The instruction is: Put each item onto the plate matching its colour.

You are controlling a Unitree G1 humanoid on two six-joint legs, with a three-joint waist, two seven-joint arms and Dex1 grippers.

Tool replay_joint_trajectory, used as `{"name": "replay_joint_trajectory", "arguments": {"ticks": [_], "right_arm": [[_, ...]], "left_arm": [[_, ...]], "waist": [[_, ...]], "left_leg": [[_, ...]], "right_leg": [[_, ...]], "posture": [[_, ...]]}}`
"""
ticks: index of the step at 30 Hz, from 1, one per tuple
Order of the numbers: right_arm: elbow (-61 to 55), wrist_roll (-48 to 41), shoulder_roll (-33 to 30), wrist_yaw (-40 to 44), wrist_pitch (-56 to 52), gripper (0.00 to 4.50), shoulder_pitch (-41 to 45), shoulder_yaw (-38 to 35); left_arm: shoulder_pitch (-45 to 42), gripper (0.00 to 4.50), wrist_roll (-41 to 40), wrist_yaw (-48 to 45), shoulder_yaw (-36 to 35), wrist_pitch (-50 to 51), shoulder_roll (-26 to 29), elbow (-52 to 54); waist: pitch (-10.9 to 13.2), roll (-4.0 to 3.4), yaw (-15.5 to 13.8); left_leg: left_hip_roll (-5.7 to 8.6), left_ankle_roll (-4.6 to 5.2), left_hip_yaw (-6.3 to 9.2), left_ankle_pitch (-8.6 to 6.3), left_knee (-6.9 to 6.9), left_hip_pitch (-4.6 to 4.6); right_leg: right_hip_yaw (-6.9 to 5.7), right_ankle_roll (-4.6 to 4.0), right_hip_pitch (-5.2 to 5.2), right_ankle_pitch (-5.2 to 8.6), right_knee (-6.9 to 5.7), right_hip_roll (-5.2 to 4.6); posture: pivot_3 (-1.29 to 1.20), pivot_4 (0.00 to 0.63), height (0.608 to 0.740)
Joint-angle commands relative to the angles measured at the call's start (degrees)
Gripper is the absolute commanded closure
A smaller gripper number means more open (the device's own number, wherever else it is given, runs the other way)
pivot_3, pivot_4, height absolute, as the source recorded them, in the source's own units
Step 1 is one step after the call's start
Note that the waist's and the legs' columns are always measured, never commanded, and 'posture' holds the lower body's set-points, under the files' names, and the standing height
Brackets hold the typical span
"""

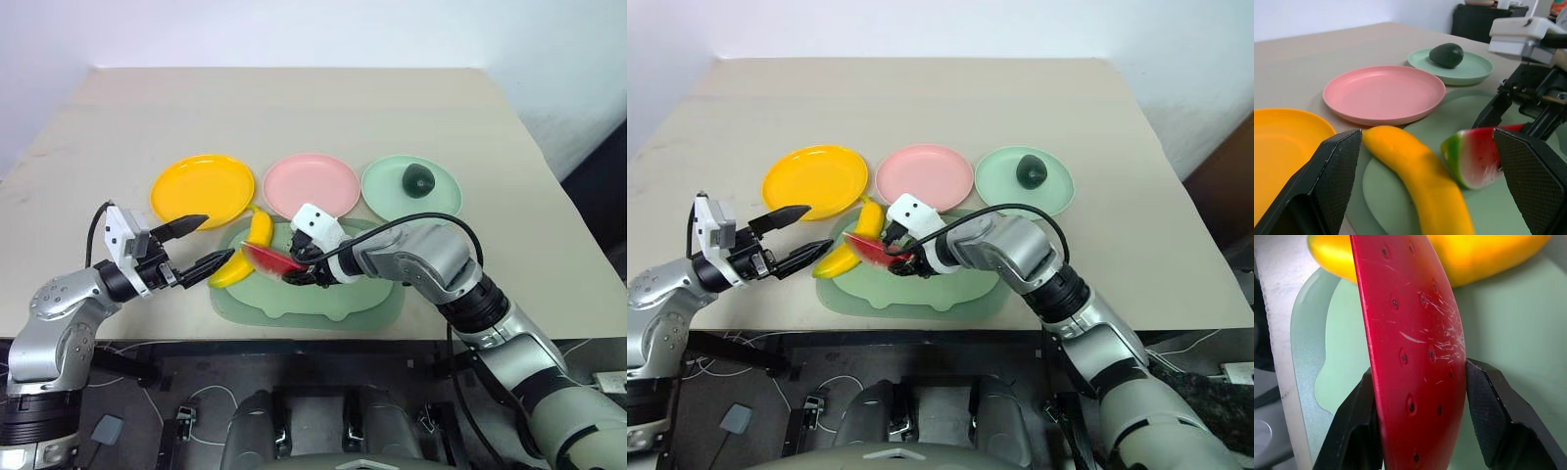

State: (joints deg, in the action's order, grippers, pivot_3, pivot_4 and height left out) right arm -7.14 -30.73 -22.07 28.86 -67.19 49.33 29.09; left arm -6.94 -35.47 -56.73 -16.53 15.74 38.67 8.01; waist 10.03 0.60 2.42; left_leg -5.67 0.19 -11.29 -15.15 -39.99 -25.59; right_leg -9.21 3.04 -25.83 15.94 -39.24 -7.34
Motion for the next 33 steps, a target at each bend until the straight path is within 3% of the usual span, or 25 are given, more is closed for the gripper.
{"name": "replay_joint_trajectory", "arguments": {"ticks": [1,9,12,22,28,33], "right_arm": [[-2.5,1.4,-0.7,3.1,2.5,2.52,0.9,-1.3],[6.2,5.0,-1.1,5.2,8.0,2.52,7.6,-9.6],[15.8,7.4,0.9,6.0,12.2,2.52,12.1,-11.3],[64.9,20.6,12.7,4.5,36.5,2.52,29.4,-13.7],[77.1,23.9,15.4,2.6,40.7,2.52,31.8,-17.6],[77.7,25.4,15.8,4.9,41.9,0.78,32.3,-19.8]], "left_arm": [[0.0,0.00,-0.3,0.3,-0.9,-0.4,0.3,1.8],[0.3,0.00,-0.5,0.8,-1.9,-0.4,0.8,2.0],[0.2,0.00,-0.4,1.0,-2.0,-0.5,0.8,1.9],[-0.7,0.00,0.2,1.7,-1.2,-1.2,-0.1,1.5],[0.3,0.00,0.2,2.7,-1.2,-1.4,-0.7,2.8],[1.7,0.00,-0.1,2.8,-1.9,-1.3,-0.4,3.5]], "waist": [[0.0,0.00,0.0],[0.0,0.00,0.0],[0.0,0.00,0.1],[0.0,-0.01,0.1],[0.0,-0.01,0.2],[0.0,-0.02,0.5]], "left_leg": [[0.00,0.00,0.00,0.00,0.00,0.00],[0.03,0.00,-0.01,0.00,-0.01,0.00],[0.04,0.00,-0.03,0.00,0.00,0.00],[0.03,-0.02,-0.37,0.03,-0.03,-0.32],[0.02,-0.03,-0.52,0.03,-0.07,-0.39],[-0.04,-0.04,-0.65,0.04,-0.06,-0.39]], "right_leg": [[0.00,0.00,0.00,0.00,0.00,0.00],[0.00,0.00,-0.01,0.00,0.00,0.00],[0.00,0.00,-0.02,0.00,-0.01,0.00],[0.19,0.00,-0.52,0.00,-0.14,0.06],[0.21,0.00,-0.59,0.00,-0.17,0.06],[0.39,0.00,-0.70,0.00,-0.22,0.13]], "posture": [[0.00,0.150,0.695],[0.00,0.150,0.695],[0.00,0.150,0.695],[0.00,0.150,0.695],[0.00,0.150,0.695],[0.00,0.150,0.695]]}}
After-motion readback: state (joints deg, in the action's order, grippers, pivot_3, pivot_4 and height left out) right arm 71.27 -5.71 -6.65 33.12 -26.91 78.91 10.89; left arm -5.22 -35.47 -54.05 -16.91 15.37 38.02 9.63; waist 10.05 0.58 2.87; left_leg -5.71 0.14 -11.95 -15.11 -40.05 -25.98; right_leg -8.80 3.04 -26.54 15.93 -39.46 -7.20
